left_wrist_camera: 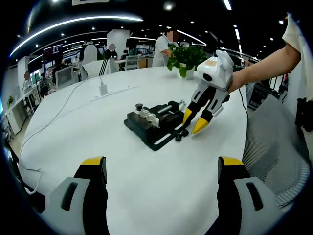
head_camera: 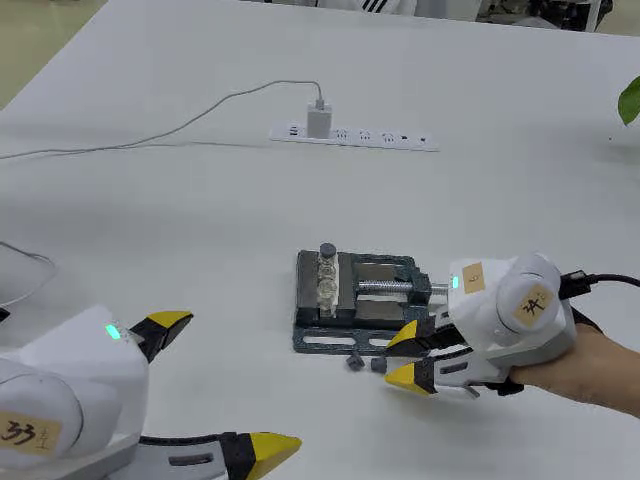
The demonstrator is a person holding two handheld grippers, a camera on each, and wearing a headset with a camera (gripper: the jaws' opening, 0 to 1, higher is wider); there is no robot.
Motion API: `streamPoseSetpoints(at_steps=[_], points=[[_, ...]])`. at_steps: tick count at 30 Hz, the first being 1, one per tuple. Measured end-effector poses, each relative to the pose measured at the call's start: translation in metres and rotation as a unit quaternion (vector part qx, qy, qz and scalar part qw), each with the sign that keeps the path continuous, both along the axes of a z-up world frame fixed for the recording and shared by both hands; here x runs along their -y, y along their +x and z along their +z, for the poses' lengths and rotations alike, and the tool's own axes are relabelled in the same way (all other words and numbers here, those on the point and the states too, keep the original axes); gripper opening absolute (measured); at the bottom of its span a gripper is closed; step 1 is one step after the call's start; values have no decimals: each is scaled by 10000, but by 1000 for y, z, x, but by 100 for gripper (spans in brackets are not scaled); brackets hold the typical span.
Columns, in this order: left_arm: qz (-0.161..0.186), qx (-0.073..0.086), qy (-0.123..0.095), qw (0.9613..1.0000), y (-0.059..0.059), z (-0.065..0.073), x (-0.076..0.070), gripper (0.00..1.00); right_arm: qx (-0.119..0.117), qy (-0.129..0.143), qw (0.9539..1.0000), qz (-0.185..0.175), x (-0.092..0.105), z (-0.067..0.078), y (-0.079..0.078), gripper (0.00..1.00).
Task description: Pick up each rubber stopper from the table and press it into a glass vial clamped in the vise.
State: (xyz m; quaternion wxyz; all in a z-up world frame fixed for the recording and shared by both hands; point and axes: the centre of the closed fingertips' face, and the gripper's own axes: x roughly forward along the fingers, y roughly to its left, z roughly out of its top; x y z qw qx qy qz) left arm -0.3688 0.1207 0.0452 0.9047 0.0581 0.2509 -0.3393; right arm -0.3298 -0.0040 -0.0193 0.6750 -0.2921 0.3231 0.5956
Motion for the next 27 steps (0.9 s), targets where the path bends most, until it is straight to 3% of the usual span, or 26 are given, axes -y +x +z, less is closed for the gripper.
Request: streamPoseSetpoints(at_steps=[27], points=[[15,-67,-13,10000,0,-4,0,92,47,11,10000,37,-2,-8,3,8]])
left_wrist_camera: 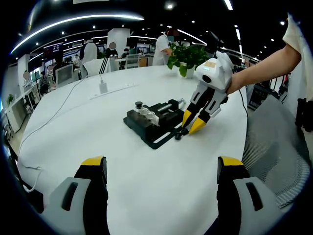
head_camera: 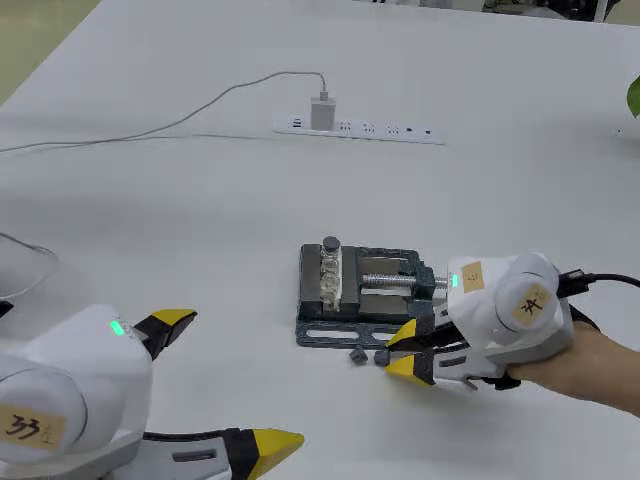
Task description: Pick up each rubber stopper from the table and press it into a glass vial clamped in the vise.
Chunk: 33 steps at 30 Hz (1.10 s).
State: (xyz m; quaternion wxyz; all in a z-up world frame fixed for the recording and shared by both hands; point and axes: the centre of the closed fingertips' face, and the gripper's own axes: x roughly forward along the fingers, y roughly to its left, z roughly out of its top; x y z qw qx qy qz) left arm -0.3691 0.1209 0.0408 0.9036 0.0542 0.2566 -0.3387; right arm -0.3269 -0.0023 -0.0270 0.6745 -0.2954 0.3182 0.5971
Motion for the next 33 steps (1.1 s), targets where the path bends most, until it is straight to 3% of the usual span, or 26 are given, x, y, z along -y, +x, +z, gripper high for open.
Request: streamPoseSetpoints(at_steps=[23,28,33], points=[[-44,6,-7,10000,-1,-2,3,90,-144,155,9995,-239,0,10,-2,7],[-305,43,148,9994,-1,-4,10,88,-195,154,9995,-190,2,19,-8,7],[-814,141,448,9956,-2,-7,23,83,-281,135,9995,-93,2,30,-17,7]])
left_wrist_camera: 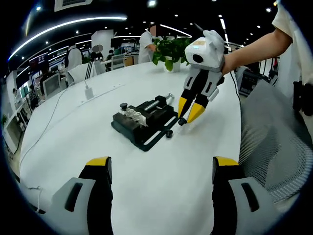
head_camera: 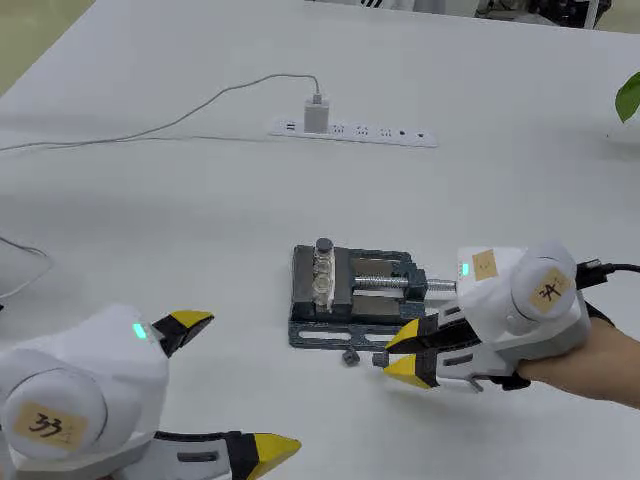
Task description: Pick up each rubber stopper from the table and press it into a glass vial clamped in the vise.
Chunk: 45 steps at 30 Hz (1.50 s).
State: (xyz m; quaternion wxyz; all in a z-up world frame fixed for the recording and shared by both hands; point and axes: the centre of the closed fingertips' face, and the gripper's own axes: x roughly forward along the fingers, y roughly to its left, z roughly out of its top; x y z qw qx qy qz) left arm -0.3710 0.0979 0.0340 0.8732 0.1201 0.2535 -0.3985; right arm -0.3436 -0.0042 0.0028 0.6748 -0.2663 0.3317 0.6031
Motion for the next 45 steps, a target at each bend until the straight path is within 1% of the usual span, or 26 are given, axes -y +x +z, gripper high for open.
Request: streamPoseSetpoints(at_steps=[2,4,5,6,9,10,11,16,19,21,23,24,26,27,29,31,32,34,36,41,45], points=[[-186,8,75,9998,0,-1,6,81,-33,-38,10000,28,0,3,-3,7],[-379,24,106,9992,1,-1,14,78,-35,-28,10000,83,-1,8,-7,7],[-467,25,152,9988,0,-2,16,77,-41,-38,9999,109,-2,9,-9,7],[-604,58,242,9979,0,-2,19,75,-51,-50,9999,132,-3,11,-10,7],[-804,61,240,9965,1,-1,27,66,-73,-67,9997,231,-7,17,-17,7],[-844,86,255,9961,1,-1,29,63,-72,-75,9996,259,-8,19,-18,7],[-943,119,294,9950,2,0,32,61,-79,-76,9995,307,-10,21,-21,7],[-1228,189,428,9913,2,2,42,53,-64,-122,9989,455,-15,27,-26,7],[-1369,209,496,9891,2,3,46,48,-67,-146,9986,511,-17,28,-27,7],[-1563,237,568,9858,0,4,51,44,-68,-168,9982,563,-20,29,-29,7],[-1659,262,635,9837,0,4,54,39,-71,-176,9980,602,-21,30,-31,7],[-1743,292,670,9820,0,4,57,38,-63,-180,9978,636,-22,31,-32,7],[-1788,287,686,9811,0,5,60,36,-70,-178,9976,661,-24,32,-33,7],[-1855,293,697,9797,-1,5,63,35,-65,-175,9975,681,-25,32,-34,7],[-1987,327,752,9766,-3,4,67,31,-69,-160,9973,719,-28,33,-35,7],[-2041,318,774,9754,-4,4,69,28,-65,-175,9969,760,-29,33,-36,7],[-2109,328,818,9735,-5,3,70,26,-74,-178,9968,780,-30,33,-37,7],[-2179,359,855,9716,-5,3,73,22,-79,-185,9964,827,-32,33,-39,7],[-2227,388,897,9700,-5,2,74,19,-86,-213,9959,870,-33,32,-40,7],[-2354,398,975,9662,-6,1,76,14,-88,-219,9954,925,-34,33,-41,7],[-2393,379,977,9653,-7,0,77,10,-95,-220,9952,945,-35,33,-41,6]])
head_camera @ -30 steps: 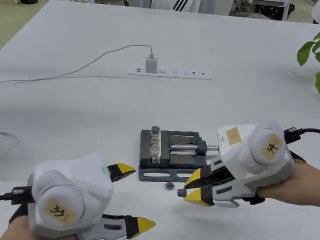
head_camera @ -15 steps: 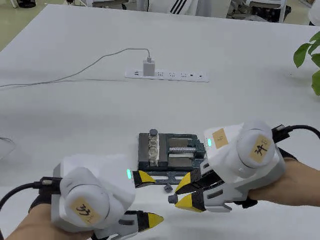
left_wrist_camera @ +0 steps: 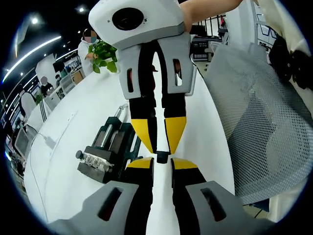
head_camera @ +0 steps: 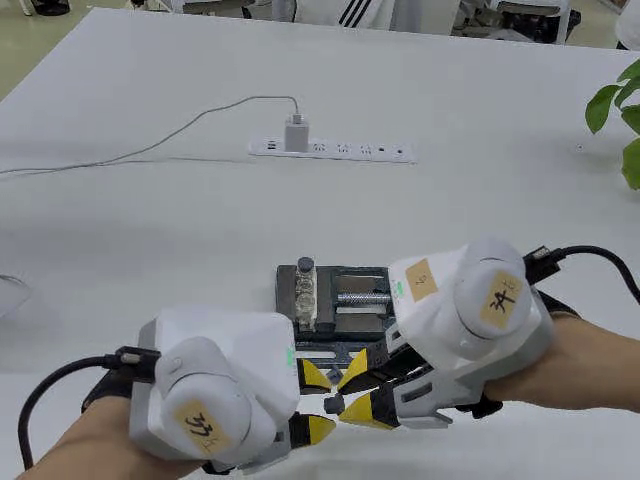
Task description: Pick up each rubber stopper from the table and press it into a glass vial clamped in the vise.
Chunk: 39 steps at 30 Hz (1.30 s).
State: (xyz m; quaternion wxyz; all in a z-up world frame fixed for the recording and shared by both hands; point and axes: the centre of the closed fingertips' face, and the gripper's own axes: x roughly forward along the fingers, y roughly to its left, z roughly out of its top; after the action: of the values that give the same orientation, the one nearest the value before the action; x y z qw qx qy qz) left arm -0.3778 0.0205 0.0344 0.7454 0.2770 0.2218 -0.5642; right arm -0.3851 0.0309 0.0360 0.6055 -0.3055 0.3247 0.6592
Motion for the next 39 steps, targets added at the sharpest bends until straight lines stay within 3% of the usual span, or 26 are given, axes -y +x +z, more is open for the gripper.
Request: streamPoseSetpoints(at_steps=[23,35,39], points=[[-224,-41,229,9995,-5,-6,2,5,-29,-296,9994,169,1,-6,-5,6],[-141,-162,109,9997,-6,-6,2,4,-85,-308,9993,171,2,-6,-6,7],[-10,-215,-34,9998,-4,-5,1,4,-34,-266,9994,197,2,-5,-5,7]])
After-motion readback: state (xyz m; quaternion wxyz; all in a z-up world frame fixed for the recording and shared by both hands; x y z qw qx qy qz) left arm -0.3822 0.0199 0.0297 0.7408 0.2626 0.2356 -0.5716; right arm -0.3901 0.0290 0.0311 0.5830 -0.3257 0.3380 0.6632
